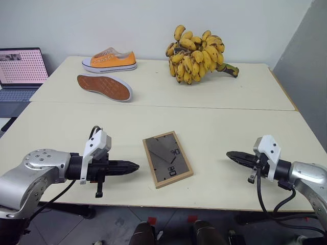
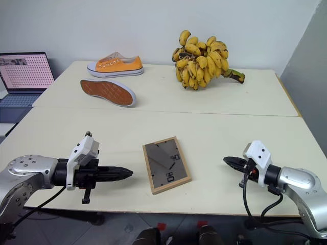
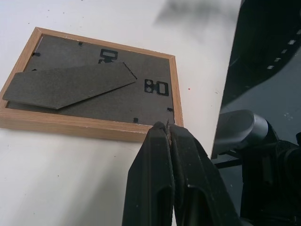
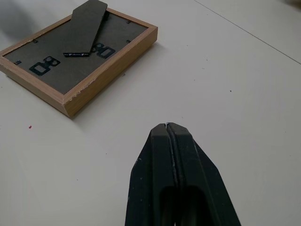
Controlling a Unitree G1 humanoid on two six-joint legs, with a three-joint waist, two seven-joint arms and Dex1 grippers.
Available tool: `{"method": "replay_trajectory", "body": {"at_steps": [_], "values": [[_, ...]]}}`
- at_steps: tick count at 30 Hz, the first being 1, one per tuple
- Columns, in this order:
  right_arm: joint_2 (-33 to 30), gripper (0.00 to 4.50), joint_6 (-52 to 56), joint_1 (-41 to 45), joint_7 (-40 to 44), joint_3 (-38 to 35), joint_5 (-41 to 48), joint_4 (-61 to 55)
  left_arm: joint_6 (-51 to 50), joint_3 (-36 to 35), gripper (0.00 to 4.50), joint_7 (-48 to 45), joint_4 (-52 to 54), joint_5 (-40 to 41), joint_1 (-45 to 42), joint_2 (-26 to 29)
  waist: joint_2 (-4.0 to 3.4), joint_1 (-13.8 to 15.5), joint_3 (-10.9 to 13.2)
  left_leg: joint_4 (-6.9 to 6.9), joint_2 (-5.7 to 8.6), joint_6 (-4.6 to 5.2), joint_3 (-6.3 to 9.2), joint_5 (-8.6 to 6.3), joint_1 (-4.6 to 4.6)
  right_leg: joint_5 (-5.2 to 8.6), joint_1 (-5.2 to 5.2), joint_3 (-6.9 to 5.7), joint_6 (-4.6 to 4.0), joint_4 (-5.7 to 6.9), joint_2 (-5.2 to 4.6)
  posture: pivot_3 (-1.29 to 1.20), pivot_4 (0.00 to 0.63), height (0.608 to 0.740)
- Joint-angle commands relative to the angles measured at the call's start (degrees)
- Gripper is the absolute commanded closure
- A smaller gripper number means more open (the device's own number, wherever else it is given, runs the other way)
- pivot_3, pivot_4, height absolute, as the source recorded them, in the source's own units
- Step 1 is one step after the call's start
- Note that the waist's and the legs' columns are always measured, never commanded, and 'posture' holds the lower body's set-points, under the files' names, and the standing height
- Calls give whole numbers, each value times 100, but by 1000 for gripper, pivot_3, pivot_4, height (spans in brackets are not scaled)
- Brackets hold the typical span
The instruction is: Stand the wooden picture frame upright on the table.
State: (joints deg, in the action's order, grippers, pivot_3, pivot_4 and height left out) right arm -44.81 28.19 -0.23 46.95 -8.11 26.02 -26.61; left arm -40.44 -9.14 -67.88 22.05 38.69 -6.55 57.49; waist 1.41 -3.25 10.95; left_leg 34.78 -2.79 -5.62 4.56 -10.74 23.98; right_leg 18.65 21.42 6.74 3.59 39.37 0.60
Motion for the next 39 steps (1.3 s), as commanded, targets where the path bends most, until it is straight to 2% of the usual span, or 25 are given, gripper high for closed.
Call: {"method": "replay_trajectory", "body": {"at_steps": [1, 10, 20, 26, 32, 35, 39], "values": [[33, 4500, 25, 59, -73, -88, 43, -101, 113, 9, 4438, 98, 44, -56, -92, -46, 0, 0, 0, 0, 0, 0, 0, 0, 0, 0, 0, 0, 0, 0, 0, 0, 150, 740], [32, 4500, -14, 32, -110, -71, -9, -92, 65, 78, 4438, 285, -168, -93, -405, -224, 0, 0, 0, 1, 0, 0, 0, 0, 0, 0, 0, 0, 1, 2, 1, 0, 150, 740], [47, 4500, -216, -74, 15, 104, -128, -14, 35, 49, 4438, 372, -128, -144, -330, -223, 0, 1, 0, 2, 0, 0, 0, 0, 0, -1, -1, 0, 1, 4, 1, 0, 150, 740], [158, 4500, -457, 92, 227, 498, -280, 334, 4, 243, 4438, 1159, -506, -750, -357, -448, 0, 0, 0, 3, 0, 0, 0, 0, -3, -1, -3, 1, 2, 6, 1, 0, 150, 740], [-80, 4500, -760, -149, 1225, 975, -132, 313, 240, 457, 4438, 1136, -603, -1117, -136, -393, 1, 2, 0, 2, 1, 0, 0, 0, -2, -1, -2, 0, 0, 6, 1, 0, 150, 740], [-186, 4500, -984, -68, 1733, 1487, -373, 542, 403, 704, 4438, 1122, -832, -1334, -391, -515, 1, 3, 0, 5, 0, 1, 2, 0, -2, -1, -2, -2, 0, 10, 1, 0, 150, 740], [-2, 4500, -1118, 87, 1907, 1952, -534, 714, 629, 1169, 4438, 1148, -1308, -1683, -863, -837, 4, 21, -2, 12, 1, 1, 2, 1, -11, -5, -12, -3, 8, 9, 2, 0, 150, 740]]}}
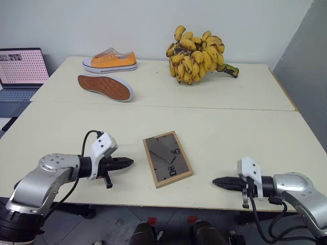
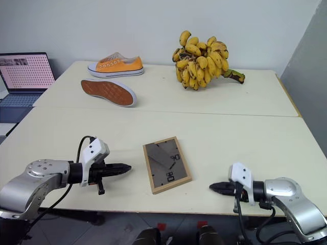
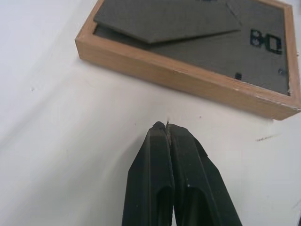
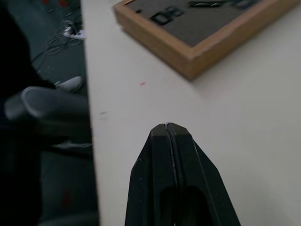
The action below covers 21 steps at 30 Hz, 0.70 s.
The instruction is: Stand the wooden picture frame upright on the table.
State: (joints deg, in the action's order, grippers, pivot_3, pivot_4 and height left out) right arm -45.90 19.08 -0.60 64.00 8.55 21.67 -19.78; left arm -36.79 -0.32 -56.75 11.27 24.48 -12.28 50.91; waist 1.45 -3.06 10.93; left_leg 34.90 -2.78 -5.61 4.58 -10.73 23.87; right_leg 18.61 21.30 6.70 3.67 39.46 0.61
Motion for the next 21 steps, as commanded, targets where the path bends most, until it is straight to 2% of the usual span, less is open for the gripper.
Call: {"method": "replay_trajectory", "body": {"at_steps": [1, 8, 17, 21], "values": [[189, 4500, -211, 183, 176, 377, -145, 71, 317, 387, 4438, 37, -325, -338, -407, -278, 0, -3, 0, 1, 1, 0, -1, 0, 3, -1, 3, 1, 1, 0, 0, 0, 150, 740], [886, 4500, -152, 636, -175, 811, -394, 389, 393, 768, 4438, 30, -762, -630, -922, -742, 0, -6, 0, 0, -1, 0, 2, 0, 9, -2, 9, 0, 0, 6, 3, 0, 150, 740], [1322, 4500, -62, 1021, -336, 1039, -545, 607, 280, 357, 4438, -89, -830, -600, -822, -436, 0, -13, 0, 1, -1, 0, 4, 0, 9, -3, 9, 0, -1, 10, 3, 0, 150, 740], [1562, 4500, -87, 1250, -435, 1116, -599, 877, 436, 550, 4438, -12, -1073, -765, -964, -641, 0, -14, 0, 1, -1, 0, 3, 0, 7, -3, 8, 0, -1, 10, 3, 0, 150, 740]]}}
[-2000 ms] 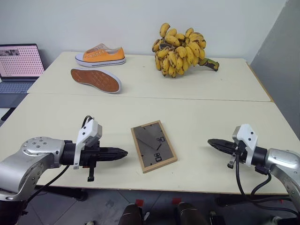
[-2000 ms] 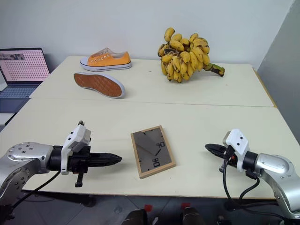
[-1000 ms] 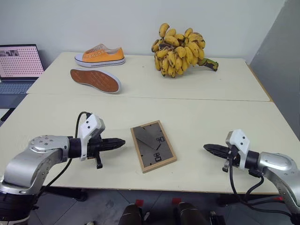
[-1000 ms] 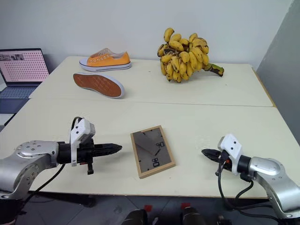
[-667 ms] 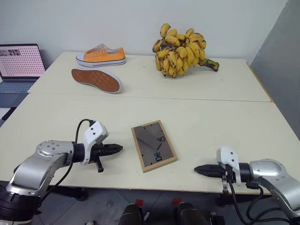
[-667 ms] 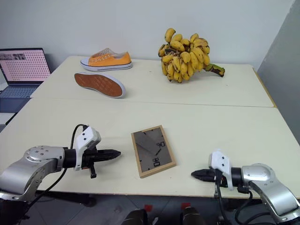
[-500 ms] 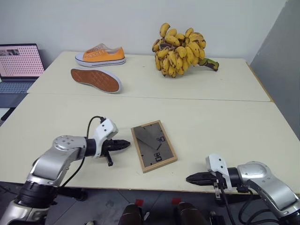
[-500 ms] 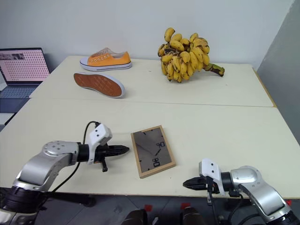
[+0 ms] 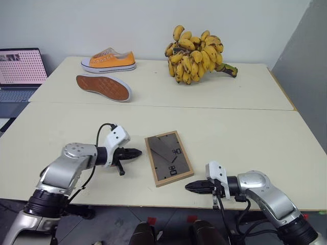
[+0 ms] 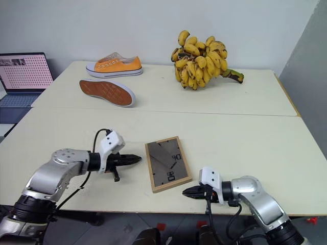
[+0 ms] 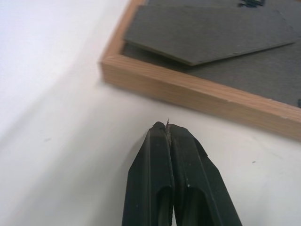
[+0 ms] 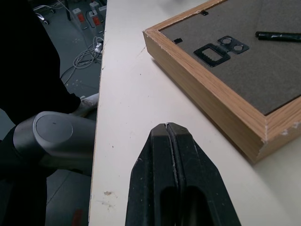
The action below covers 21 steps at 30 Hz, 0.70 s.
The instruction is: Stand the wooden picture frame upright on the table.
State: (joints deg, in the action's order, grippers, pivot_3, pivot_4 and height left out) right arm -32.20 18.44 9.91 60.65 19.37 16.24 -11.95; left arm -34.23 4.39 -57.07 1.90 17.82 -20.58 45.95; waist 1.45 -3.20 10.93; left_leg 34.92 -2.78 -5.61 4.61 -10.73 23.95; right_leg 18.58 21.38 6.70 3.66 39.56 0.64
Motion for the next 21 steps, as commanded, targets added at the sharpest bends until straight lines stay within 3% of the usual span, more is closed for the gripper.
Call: {"method": "replay_trajectory", "body": {"at_steps": [1, 7, 12, 17, 21], "values": [[248, 4500, -17, 244, -121, 44, -59, 141, 193, 125, 4438, 35, -180, -120, -187, -215, 0, 0, 0, 0, 0, 0, 0, 0, -1, 0, 0, 0, 0, 0, 0, 0, 150, 740], [483, 4500, -19, 490, -140, 57, -130, 356, 608, 668, 4438, 151, -996, -545, -911, -1038, 1, 71, 0, 6, 4, 0, 4, 0, 4, -11, 0, -5, -16, 4, 0, 0, 150, 740], [549, 4500, -50, 590, -210, 38, -209, 492, 1144, 860, 4438, 308, -2290, -912, -1794, -1822, 3, 140, -2, 13, 6, 0, 7, 1, 3, -13, -3, -9, -19, 9, -1, 0, 150, 740], [617, 4500, -139, 742, -362, -64, -287, 720, 1396, 765, 4438, 242, -2788, -986, -2151, -2067, 3, 123, -2, 14, 7, 0, 8, 1, 4, -16, -1, -9, -22, 13, -1, 0, 150, 740], [356, 4500, -94, 588, -290, -177, -242, 470, 1514, 732, 4438, 69, -2711, -1023, -2052, -1895, 2, 112, -2, 14, 7, -1, 9, 1, 2, -16, 4, -9, -23, 32, -1, 0, 150, 740]]}}
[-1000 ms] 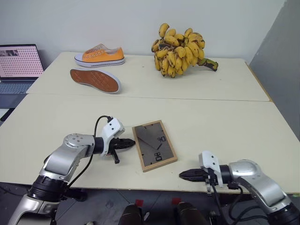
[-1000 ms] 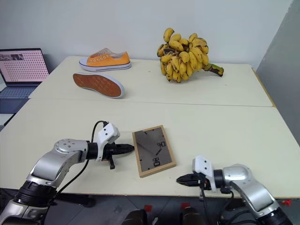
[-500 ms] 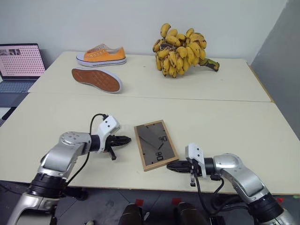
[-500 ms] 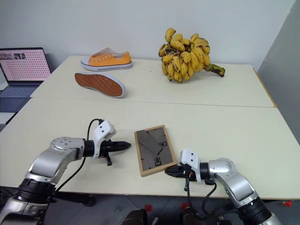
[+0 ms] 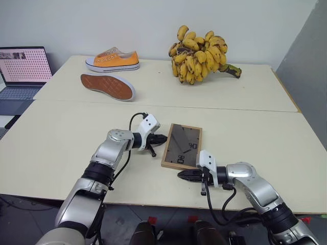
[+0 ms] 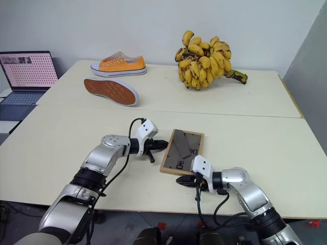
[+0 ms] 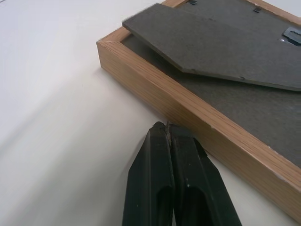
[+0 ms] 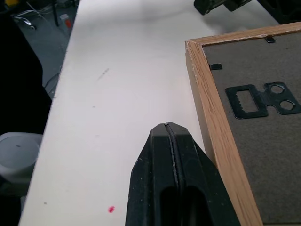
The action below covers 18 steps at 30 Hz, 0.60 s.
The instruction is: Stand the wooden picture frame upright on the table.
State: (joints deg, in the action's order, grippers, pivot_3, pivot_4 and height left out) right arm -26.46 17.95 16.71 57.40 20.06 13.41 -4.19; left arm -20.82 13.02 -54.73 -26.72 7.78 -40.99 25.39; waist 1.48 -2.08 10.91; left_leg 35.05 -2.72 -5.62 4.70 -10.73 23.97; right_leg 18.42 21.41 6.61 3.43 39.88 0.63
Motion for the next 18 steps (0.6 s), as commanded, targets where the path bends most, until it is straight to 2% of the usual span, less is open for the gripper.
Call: {"method": "replay_trajectory", "body": {"at_steps": [1, 6, 11, 15, 18], "values": [[-372, 4500, -18, -227, 82, -300, 63, -486, 163, -154, 4438, -216, 216, -19, 41, 253, 0, 0, 0, 0, 0, 0, 1, 0, 0, 0, 0, 0, 0, 1, 0, 0, 150, 740], [-1364, 4500, 284, -1101, 364, -832, 439, -1654, -276, -256, 4438, -571, 841, 104, 352, 865, 0, -2, 0, -2, 1, 0, 2, 0, 1, 2, -1, 0, -1, 0, 0, 0, 150, 740], [-2236, 4500, 375, -1807, 591, -1718, 802, -2175, -1485, -550, 4438, -712, 1502, 544, 459, 1218, 0, -13, 0, -1, -1, 0, 3, 0, -3, 17, -4, -1, 21, 3, 0, 0, 150, 740], [-2353, 4500, 65, -1569, 149, -1963, 265, -1539, -2874, -844, 4438, -501, 1814, 1058, 297, 1103, 2, -36, 0, 2, 0, 0, 2, 0, -6, 18, -7, 0, 25, 1, 0, 0, 150, 740], [-1927, 4500, -227, -717, -952, -1833, -587, -518, -4412, -1270, 4438, 62, 1657, 1501, -7, 662, 3, -73, 0, 3, -1, 0, 2, 0, -5, 18, -5, -1, 25, 2, 1, 0, 150, 740]]}}
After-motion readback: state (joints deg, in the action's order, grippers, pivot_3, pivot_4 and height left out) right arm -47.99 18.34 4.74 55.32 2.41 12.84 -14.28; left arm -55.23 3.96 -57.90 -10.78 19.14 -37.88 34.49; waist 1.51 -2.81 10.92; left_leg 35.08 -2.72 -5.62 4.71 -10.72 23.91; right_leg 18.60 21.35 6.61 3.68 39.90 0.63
